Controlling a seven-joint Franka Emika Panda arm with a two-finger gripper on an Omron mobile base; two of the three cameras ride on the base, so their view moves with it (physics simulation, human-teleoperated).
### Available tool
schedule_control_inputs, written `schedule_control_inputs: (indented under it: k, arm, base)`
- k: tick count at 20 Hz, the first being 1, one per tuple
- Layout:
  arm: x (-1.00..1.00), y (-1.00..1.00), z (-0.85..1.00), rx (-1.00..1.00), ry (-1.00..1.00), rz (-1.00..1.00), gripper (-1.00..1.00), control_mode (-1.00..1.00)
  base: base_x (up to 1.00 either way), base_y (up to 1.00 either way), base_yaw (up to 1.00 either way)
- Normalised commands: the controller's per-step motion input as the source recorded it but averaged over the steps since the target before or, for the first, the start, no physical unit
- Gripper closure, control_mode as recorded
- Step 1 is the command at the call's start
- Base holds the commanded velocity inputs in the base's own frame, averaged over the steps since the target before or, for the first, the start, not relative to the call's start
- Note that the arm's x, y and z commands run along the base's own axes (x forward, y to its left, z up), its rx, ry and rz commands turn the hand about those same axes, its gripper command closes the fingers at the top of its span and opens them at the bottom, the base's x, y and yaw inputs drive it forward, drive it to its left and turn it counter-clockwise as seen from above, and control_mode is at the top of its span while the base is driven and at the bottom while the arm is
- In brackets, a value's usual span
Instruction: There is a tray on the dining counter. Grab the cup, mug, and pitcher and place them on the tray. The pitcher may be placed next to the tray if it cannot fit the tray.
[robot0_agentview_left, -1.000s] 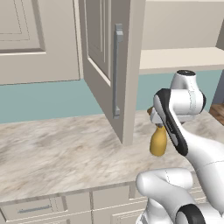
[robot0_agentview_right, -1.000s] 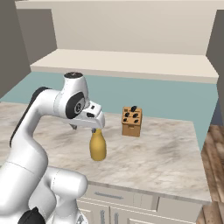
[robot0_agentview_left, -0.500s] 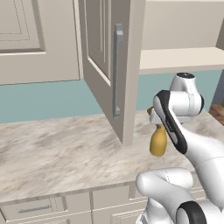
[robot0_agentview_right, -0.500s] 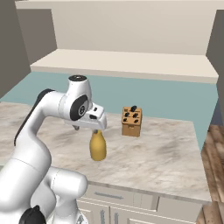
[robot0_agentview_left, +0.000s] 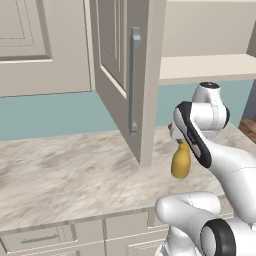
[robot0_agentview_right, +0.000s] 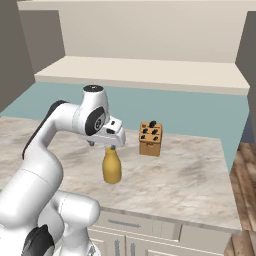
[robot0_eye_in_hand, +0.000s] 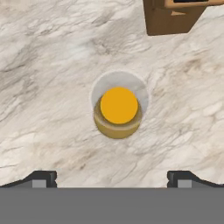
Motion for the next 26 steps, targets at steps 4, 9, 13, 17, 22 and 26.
schedule_control_inputs:
  k: [4,9,13,17,22,26]
  arm:
    - [0.10,-0.12,-0.05,0.00,0.00,0.01,-1.00,-1.00]
    - [0.13,-0.01,-0.09,0.00,0.00,0.00,-1.00,-1.00]
    - [0.12,0.00,-0.09,0.00,0.02,0.00,-1.00,-1.00]
    - [0.12,0.00,-0.04,0.00,0.03,0.00,-1.00,-1.00]
    - [0.12,0.00,-0.04,0.00,0.02,0.00,-1.00,-1.00]
    - [0.12,0.00,-0.05,0.00,0.02,0.00,-1.00,-1.00]
  base:
    - [0.00,0.00,0.00]
    - [0.00,0.00,0.00]
    - [0.00,0.00,0.00]
    - [0.00,0.00,0.00]
    - [0.00,0.00,0.00]
    - [0.00,0.00,0.00]
